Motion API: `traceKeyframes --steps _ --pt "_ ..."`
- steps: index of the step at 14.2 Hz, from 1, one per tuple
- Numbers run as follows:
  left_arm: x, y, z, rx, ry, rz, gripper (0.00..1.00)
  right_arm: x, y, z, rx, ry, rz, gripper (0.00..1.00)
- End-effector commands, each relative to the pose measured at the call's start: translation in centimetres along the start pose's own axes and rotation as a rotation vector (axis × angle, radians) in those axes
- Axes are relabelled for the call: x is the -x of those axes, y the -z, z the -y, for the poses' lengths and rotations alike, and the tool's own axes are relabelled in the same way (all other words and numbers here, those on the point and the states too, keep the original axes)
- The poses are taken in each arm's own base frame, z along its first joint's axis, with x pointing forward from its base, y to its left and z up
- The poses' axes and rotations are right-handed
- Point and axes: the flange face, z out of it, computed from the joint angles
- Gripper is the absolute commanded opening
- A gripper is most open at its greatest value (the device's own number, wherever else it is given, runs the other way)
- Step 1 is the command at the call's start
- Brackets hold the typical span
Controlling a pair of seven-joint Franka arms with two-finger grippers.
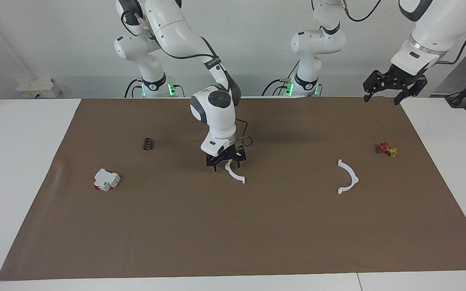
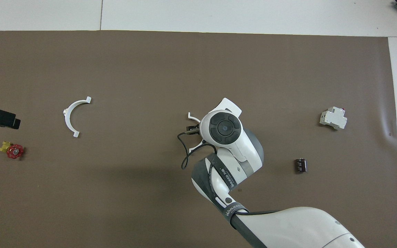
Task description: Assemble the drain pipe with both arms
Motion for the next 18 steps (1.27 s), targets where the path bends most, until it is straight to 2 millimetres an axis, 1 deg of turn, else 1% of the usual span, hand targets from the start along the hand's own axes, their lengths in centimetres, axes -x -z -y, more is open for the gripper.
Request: traceKeyframes --steps 1,5,6,8,9,12,15,17,18 --pt "0.4 0.1 0.1 -0.011 0.011 0.009 1.0 -2.0 6.4 -4.9 0.015 -0.103 -0.014 1.0" --pt "0.4 0.1 0.1 -0.011 0.011 0.009 1.0 -5.2 14.4 -14.9 0.033 -0.256 -0.034 1.0" --pt "0.4 0.1 0.1 -0.011 0.013 0.009 1.0 -5.8 16.5 -17.2 0.041 -0.284 -0.032 1.0" --pt "0.4 0.0 0.1 -0.011 0.011 0.01 1.0 -6.3 20.4 -21.3 0.051 -0.307 -0.027 1.0" --pt "0.4 0.1 0.1 -0.011 0.011 0.009 1.0 -5.9 21.7 -22.8 0.055 -0.302 -0.014 1.0" --pt "0.4 0.1 0.1 -0.011 0.013 0.009 1.0 -4.2 26.1 -27.0 0.061 -0.308 0.009 1.0" --pt "0.4 0.1 0.1 -0.011 0.011 0.009 1.0 -2.3 30.5 -29.7 0.067 -0.264 0.047 1.0" --pt "0.4 0.1 0.1 -0.011 0.011 0.009 1.0 -1.1 33.5 -30.4 0.074 -0.237 0.066 1.0" --pt "0.4 0.1 0.1 -0.011 0.013 0.009 1.0 -0.8 34.6 -30.9 0.081 -0.209 0.082 1.0"
